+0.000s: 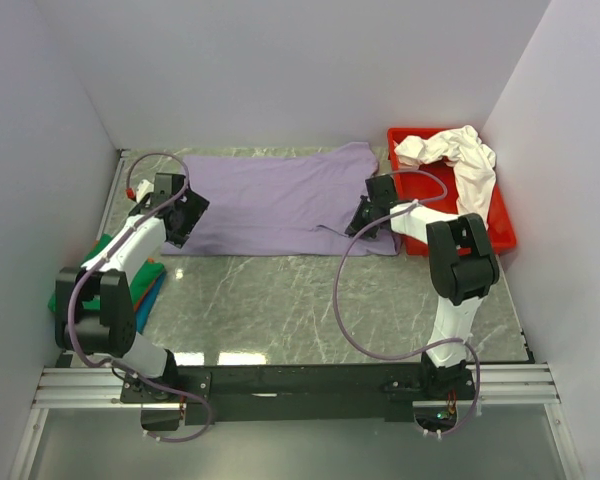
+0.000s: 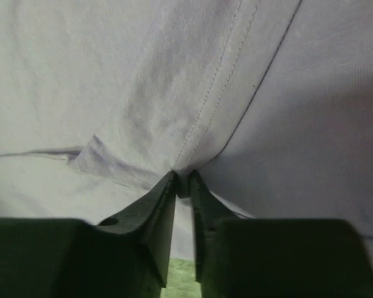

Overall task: Fold and stack the t-shirts
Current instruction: Fold the tshirt

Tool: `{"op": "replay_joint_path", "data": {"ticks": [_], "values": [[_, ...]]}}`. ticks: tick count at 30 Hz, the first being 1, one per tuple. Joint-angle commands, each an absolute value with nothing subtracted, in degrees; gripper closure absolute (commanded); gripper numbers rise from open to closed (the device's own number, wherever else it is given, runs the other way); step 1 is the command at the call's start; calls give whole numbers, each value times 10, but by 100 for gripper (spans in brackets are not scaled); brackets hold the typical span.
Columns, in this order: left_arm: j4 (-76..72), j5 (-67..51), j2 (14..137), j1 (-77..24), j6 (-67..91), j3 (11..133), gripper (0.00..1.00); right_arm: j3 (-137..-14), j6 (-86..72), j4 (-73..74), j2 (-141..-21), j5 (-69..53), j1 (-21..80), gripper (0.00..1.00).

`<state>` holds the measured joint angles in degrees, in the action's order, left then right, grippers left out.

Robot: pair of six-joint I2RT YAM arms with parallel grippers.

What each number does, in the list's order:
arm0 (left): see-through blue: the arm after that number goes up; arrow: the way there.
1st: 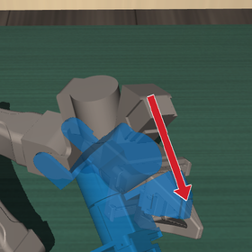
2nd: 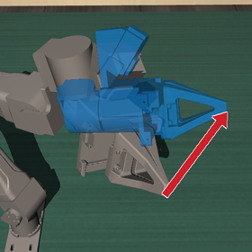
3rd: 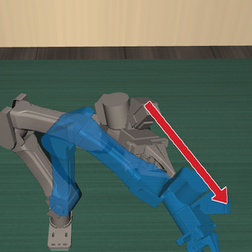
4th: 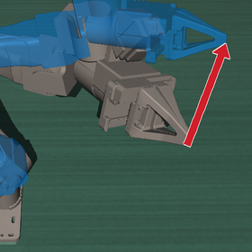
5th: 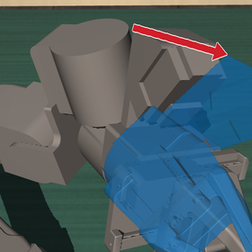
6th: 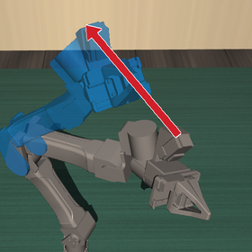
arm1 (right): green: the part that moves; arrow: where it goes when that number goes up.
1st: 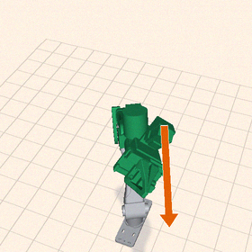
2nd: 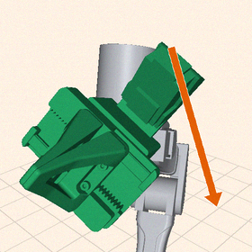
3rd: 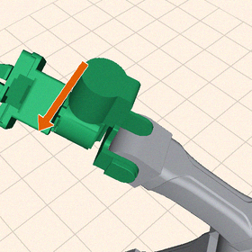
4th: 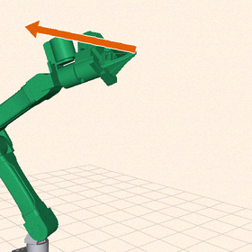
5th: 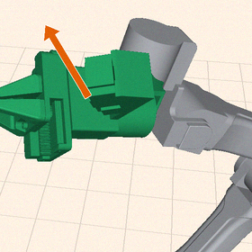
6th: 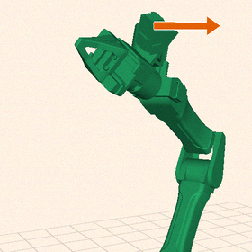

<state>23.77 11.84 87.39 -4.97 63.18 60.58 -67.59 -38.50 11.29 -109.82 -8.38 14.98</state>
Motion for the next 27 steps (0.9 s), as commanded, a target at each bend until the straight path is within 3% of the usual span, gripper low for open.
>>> {"op": "replay_joint_path", "data": {"ticks": [1, 4, 11, 27], "values": [[220, 97, 843, -54, 617, 596, 6, -701, -396, 99, -1105, -82, 156, 82], [226, 95, 833, -62, 613, 595, 6, -720, -397, 106, -1106, -77, 158, 91], [230, 89, 821, -80, 608, 589, 6, -788, -395, 135, -1133, -73, 170, 98], [240, 67, 818, -84, 591, 583, 6, -1039, -343, 224, -1276, -60, 214, 98]]}}
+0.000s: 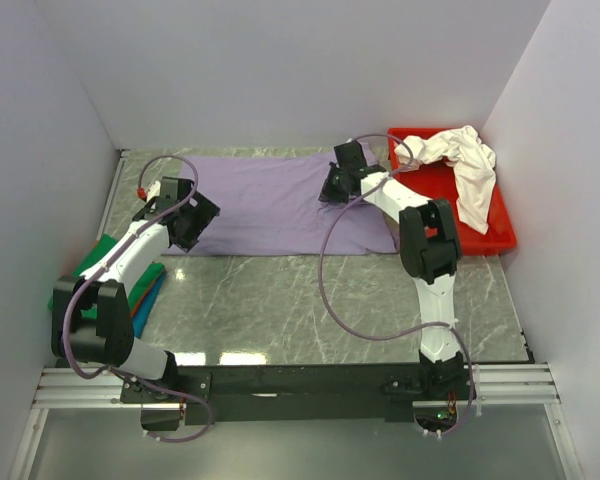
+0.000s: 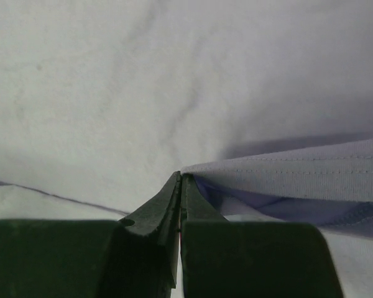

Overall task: Fold and stack the t-shirts
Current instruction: Fold the tshirt

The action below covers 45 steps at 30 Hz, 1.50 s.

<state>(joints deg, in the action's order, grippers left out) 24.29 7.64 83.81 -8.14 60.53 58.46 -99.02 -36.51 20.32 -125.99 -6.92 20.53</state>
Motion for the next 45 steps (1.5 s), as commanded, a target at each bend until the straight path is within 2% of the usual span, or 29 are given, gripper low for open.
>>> {"op": "replay_joint_path", "data": {"ticks": [1, 3, 5, 6, 7, 11, 18, 22, 37, 45], "values": [[241, 66, 818, -85, 590, 581, 6, -1045, -340, 226, -1283, -62, 217, 98], [241, 66, 817, -85, 589, 579, 6, -1061, -331, 221, -1295, -68, 219, 98], [242, 68, 817, -85, 588, 577, 6, -1074, -320, 216, -1306, -75, 222, 90], [243, 68, 817, -85, 587, 577, 6, -1078, -315, 216, -1309, -76, 222, 85], [242, 68, 816, -85, 586, 576, 6, -1084, -309, 216, -1310, -76, 222, 74], [242, 73, 815, -86, 587, 571, 6, -1117, -271, 237, -1317, -66, 230, 54], [226, 67, 850, -85, 606, 577, 6, -1094, -245, 244, -1258, -36, 229, 41], [229, 71, 865, -85, 609, 593, 6, -1051, -257, 245, -1211, -18, 210, 40], [198, 78, 945, -59, 620, 621, 7, -637, -353, 109, -994, 2, 117, 46], [173, 91, 965, -29, 627, 582, 7, -608, -359, 121, -998, 16, 87, 47]]}}
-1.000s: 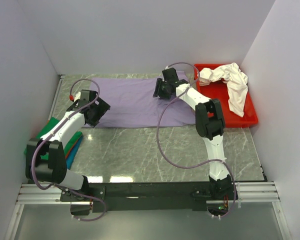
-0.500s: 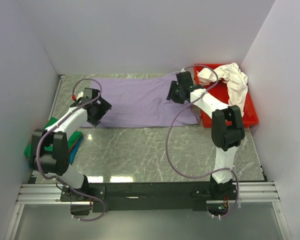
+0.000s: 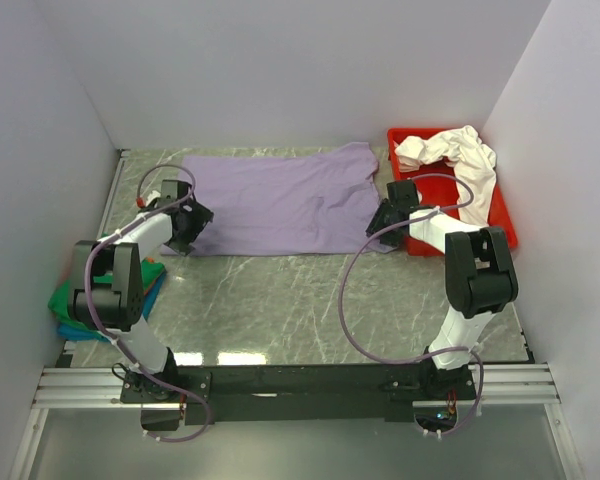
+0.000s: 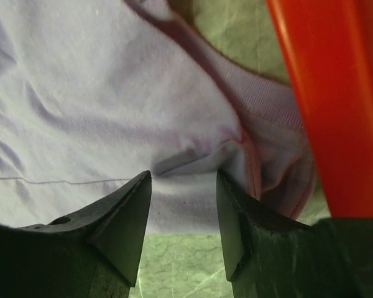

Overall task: Fold and stack the t-shirts
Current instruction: Fold the tshirt

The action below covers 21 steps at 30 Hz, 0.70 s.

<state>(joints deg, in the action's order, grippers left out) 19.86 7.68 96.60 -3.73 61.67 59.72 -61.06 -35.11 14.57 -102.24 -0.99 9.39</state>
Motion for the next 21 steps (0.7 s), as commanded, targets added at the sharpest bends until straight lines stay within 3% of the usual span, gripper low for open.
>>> {"op": "replay_joint_path", "data": {"ticks": [1, 11, 21], "values": [[171, 97, 966, -25, 627, 572, 8, -608, -359, 124, -998, 20, 84, 47], [183, 151, 964, -10, 653, 536, 8, -591, -352, 155, -972, 65, 83, 47], [164, 174, 848, -2, 678, 465, 9, -548, -375, 167, -866, 69, 111, 47]]}}
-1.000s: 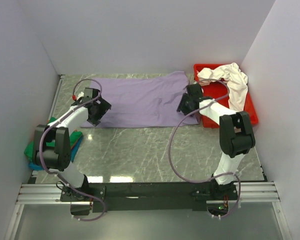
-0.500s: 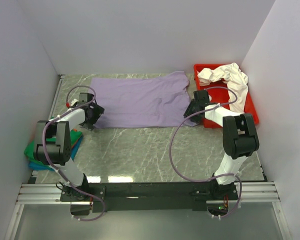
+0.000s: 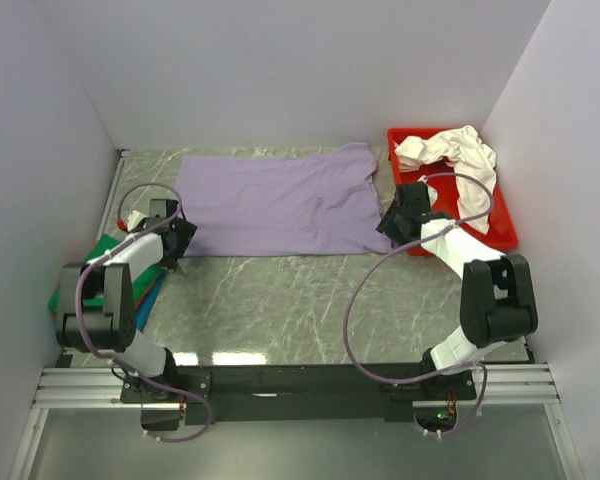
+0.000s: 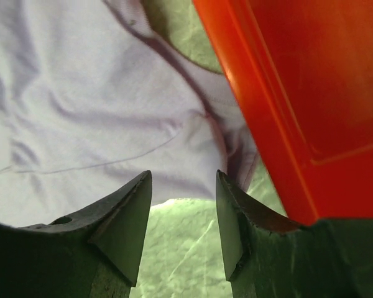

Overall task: Fold and stack the t-shirts
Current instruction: Fold the tshirt

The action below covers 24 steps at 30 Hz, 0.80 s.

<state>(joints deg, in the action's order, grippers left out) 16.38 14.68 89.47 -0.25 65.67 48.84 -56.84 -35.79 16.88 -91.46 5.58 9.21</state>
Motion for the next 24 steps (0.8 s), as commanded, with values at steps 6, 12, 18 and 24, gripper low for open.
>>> {"op": "replay_joint_path", "data": {"ticks": [6, 12, 18, 24], "values": [[178, 225, 832, 13, 702, 437, 13, -490, -396, 139, -827, 64, 133, 48], [159, 232, 861, 53, 686, 442, 23, -452, -402, 119, -814, 54, 132, 48], [111, 216, 890, 65, 671, 435, 38, -440, -400, 116, -812, 60, 131, 48], [86, 214, 916, 76, 668, 435, 52, -425, -396, 111, -808, 62, 120, 47]]}}
